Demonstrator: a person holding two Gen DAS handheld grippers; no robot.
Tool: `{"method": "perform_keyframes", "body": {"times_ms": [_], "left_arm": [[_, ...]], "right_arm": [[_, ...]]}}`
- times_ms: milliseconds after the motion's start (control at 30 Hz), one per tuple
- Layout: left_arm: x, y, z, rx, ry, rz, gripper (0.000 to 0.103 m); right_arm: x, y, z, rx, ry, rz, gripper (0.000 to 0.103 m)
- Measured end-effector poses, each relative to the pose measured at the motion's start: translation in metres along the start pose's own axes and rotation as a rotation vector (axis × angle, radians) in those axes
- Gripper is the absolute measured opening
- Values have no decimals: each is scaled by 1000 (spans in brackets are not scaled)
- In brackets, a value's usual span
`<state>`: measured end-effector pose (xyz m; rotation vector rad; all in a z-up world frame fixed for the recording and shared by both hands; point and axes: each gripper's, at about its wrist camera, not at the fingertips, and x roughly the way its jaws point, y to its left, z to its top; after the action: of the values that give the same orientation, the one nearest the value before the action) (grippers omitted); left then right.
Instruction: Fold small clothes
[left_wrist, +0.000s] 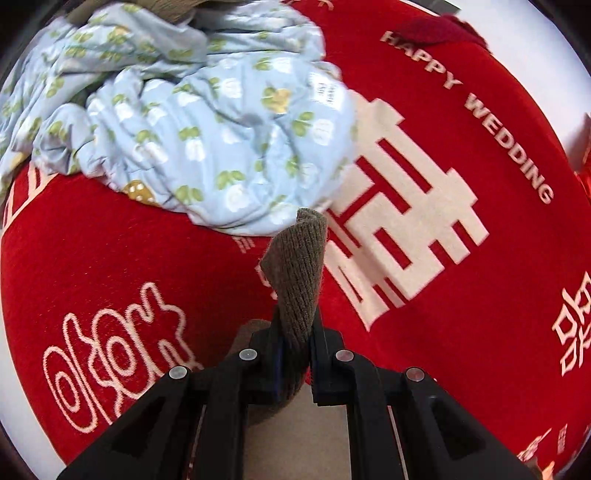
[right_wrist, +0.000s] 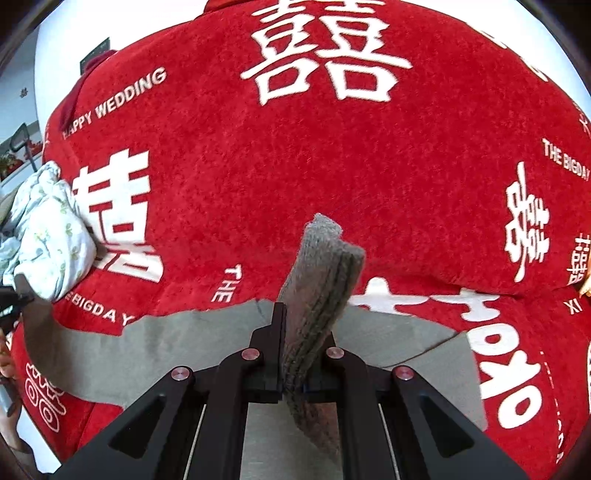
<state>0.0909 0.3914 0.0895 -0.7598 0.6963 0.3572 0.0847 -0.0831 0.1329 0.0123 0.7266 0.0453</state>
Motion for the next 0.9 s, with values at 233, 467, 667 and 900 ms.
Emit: {"method": "perform_keyframes", "body": {"times_ms": [233,467,667,900], "left_arm": [[-4,-22,-8,41,16,-29,11],[-25,-40,-11,79,-5,-72,11],[-40,-46,-10,85,-16,-108,11],[-43,-49,-11,91,-7,-119,11]], "right_arm": [[20,18,-9,27,22,45,7],[43,42,-28,60,59,73,7],[66,69,-54,30,122,93,7],[85,86,-70,16,165,101,7]]}}
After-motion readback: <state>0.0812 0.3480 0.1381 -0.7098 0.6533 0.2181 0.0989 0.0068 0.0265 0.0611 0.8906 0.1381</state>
